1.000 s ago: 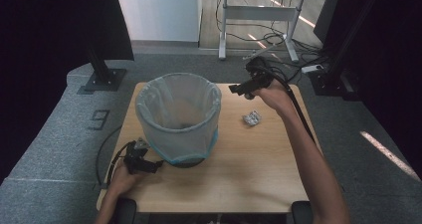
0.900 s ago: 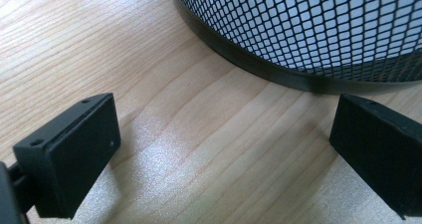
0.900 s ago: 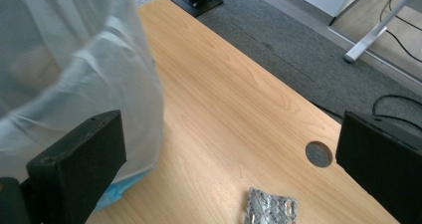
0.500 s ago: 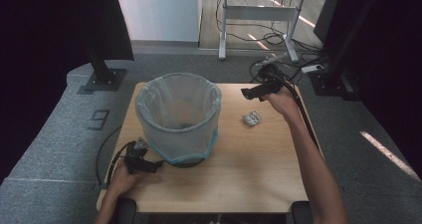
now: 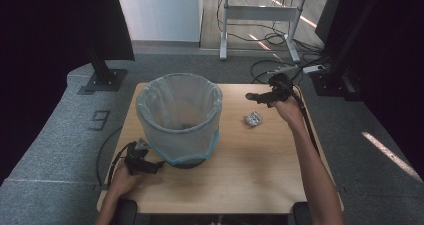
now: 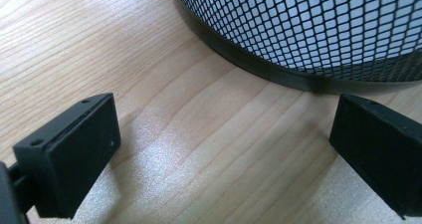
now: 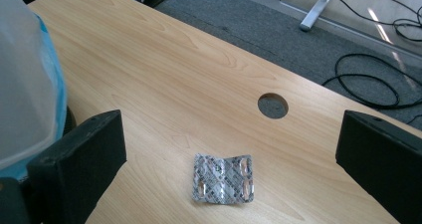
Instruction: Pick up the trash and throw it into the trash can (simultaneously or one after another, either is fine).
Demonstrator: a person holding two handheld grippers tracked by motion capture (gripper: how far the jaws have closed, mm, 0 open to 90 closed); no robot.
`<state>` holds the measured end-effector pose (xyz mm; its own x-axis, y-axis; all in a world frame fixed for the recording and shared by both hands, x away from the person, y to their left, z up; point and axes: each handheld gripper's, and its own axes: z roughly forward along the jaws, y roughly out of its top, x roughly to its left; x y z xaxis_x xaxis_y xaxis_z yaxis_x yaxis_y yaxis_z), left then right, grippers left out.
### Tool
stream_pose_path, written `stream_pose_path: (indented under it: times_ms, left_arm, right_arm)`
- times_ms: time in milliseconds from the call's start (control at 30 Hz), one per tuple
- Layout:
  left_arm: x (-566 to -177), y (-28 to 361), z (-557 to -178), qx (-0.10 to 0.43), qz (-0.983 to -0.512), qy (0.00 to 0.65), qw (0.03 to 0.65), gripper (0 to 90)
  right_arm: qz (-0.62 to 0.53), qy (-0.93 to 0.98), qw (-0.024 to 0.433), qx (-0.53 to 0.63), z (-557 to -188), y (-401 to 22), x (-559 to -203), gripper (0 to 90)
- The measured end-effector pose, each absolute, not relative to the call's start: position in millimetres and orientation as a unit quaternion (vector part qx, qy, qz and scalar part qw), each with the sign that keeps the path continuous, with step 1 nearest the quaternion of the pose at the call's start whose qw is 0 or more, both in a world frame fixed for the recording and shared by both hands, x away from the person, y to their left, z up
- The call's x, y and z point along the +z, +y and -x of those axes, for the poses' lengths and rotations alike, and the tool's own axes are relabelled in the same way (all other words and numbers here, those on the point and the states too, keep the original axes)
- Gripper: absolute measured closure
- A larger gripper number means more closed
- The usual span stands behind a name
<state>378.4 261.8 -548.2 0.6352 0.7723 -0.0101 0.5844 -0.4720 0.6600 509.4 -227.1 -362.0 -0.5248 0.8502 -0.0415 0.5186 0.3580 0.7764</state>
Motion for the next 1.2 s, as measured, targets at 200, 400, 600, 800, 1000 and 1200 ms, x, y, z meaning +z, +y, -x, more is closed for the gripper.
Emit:
stream_pose_path:
  times_ms: [200, 400, 600, 800, 1000, 1200]
  left_arm:
    - [-548.2, 261.8, -378.5, 0.146, -0.845, 0.401, 0.321, 0.0]
    - [-548.2, 261.9, -378.5, 0.146, -0.846, 0.401, 0.321, 0.0]
    - [-548.2, 261.9, -378.5, 0.146, -0.845, 0.401, 0.321, 0.0]
    - [-548.4, 261.7, -378.4, 0.148, -0.845, 0.402, 0.321, 0.0]
    - [-548.2, 261.9, -378.4, 0.146, -0.845, 0.401, 0.321, 0.0]
    - [-548.4, 261.7, -378.4, 0.148, -0.845, 0.402, 0.321, 0.0]
  right_arm:
    - [-0.436, 0.793, 0.224, 0.363, -512.5, -228.8, -378.9, 0.0]
    - [-0.441, 0.789, 0.222, 0.365, -515.2, -230.7, -397.7, 0.0]
    - [-0.447, 0.791, 0.219, 0.356, -517.2, -232.0, -416.8, 0.0]
    - [-0.457, 0.796, 0.211, 0.337, -517.7, -231.4, -439.7, 0.0]
    - [-0.465, 0.794, 0.201, 0.336, -519.1, -232.7, -461.8, 0.0]
    - [-0.468, 0.791, 0.190, 0.345, -520.0, -232.8, -481.6, 0.0]
